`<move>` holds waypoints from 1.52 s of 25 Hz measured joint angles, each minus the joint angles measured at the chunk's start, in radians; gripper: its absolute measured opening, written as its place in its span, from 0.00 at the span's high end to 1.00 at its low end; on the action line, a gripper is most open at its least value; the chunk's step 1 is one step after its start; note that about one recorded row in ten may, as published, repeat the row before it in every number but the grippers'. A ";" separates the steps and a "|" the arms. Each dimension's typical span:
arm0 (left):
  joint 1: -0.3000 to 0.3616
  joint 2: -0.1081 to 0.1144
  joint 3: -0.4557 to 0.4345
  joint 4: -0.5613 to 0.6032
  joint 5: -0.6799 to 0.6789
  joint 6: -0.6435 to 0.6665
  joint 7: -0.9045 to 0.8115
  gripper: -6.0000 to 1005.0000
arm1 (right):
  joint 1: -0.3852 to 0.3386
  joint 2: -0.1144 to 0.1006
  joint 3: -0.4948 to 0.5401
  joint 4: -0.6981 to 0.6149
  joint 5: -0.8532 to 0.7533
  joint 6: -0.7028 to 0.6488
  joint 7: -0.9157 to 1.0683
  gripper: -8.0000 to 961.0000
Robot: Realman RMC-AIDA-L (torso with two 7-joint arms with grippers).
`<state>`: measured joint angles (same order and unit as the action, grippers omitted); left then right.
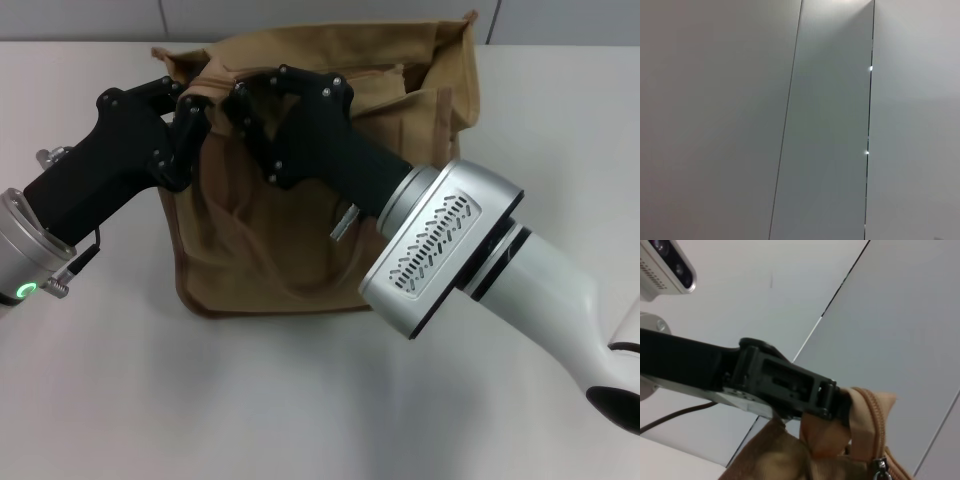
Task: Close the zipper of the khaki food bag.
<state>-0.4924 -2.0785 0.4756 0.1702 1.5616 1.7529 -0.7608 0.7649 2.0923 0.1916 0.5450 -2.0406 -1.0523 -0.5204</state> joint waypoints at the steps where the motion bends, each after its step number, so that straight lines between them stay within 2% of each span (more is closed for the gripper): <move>1: 0.000 0.000 0.000 0.000 0.000 0.000 0.000 0.97 | 0.000 0.000 0.000 0.000 0.000 0.000 0.000 0.69; 10: -0.007 0.000 0.000 0.000 0.000 -0.016 0.001 0.97 | 0.001 0.000 -0.006 0.002 0.001 -0.002 0.000 0.69; 22: -0.008 -0.001 0.000 -0.002 0.000 -0.020 0.005 0.97 | 0.006 0.000 -0.006 -0.002 0.001 -0.002 0.000 0.76; 28: -0.008 -0.002 -0.002 -0.002 -0.001 -0.020 0.008 0.97 | -0.001 0.000 -0.004 -0.004 0.000 -0.010 0.000 0.94; 34: 0.001 -0.001 -0.020 -0.001 -0.003 -0.020 0.009 0.97 | -0.022 0.000 0.004 -0.004 0.000 -0.019 -0.007 0.98; 38: 0.026 0.002 -0.079 -0.001 -0.003 -0.015 0.009 0.97 | -0.037 0.000 0.008 -0.006 0.000 -0.040 -0.013 0.98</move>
<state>-0.4661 -2.0764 0.3961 0.1687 1.5582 1.7379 -0.7516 0.7279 2.0923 0.1993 0.5390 -2.0405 -1.0922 -0.5338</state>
